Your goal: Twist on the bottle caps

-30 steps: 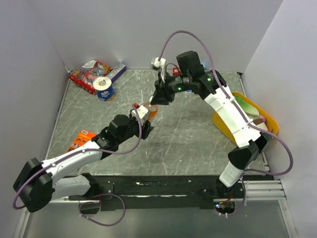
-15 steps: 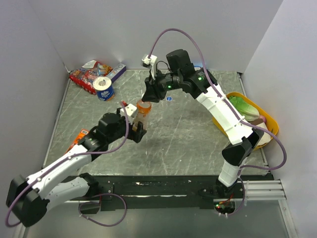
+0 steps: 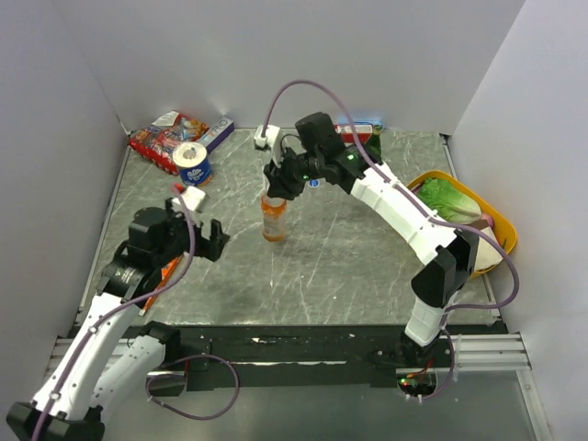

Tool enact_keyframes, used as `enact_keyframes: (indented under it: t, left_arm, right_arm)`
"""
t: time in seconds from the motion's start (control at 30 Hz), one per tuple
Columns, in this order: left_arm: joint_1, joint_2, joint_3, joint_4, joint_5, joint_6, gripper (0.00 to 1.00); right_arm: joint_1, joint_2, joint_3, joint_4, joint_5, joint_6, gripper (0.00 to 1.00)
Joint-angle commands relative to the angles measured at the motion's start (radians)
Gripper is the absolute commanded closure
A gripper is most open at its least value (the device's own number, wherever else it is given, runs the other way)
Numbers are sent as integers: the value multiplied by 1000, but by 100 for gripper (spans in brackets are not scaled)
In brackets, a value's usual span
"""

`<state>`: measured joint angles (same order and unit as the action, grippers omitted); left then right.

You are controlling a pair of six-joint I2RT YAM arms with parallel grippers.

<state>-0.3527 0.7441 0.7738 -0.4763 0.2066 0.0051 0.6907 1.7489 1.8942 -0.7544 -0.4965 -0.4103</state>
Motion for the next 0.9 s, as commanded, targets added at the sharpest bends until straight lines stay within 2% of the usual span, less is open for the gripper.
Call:
enact_keyframes:
  t: [0.0, 0.07, 0.17, 0.3, 0.43, 0.53, 0.57, 0.63, 0.67, 0.77, 0.87]
  left_arm:
    - [150, 6, -7, 82, -23, -91, 4]
    - [251, 21, -13, 122, 22, -126, 4]
    - [322, 29, -11, 131, 62, -172, 4]
    - [343, 26, -10, 110, 96, -172, 4]
    - [348, 32, -8, 99, 100, -168, 4]
    - [351, 41, -2, 105, 112, -165, 4]
    - [351, 47, -4, 108, 112, -165, 4]
    - [351, 52, -2, 113, 117, -166, 4]
    - [351, 55, -4, 116, 125, -166, 4]
    - [351, 58, -4, 116, 145, -166, 4]
    - [351, 58, -8, 114, 154, -166, 4]
  right_arm:
    - [29, -17, -43, 78, 42, -73, 100]
    - [36, -20, -72, 113, 50, -77, 100]
    - [44, -35, -141, 173, 52, -102, 100]
    - [59, -72, -268, 257, 73, -140, 100]
    - [66, -74, -313, 268, 85, -147, 98]
    - [64, -71, -325, 268, 95, -136, 89]
    - [66, -71, -325, 267, 95, -136, 81]
    - [69, -69, -325, 267, 101, -124, 71]
    - [69, -68, -325, 270, 111, -110, 61]
    - [69, -66, -317, 273, 118, -94, 50]
    - [66, -66, -311, 282, 121, -87, 46]
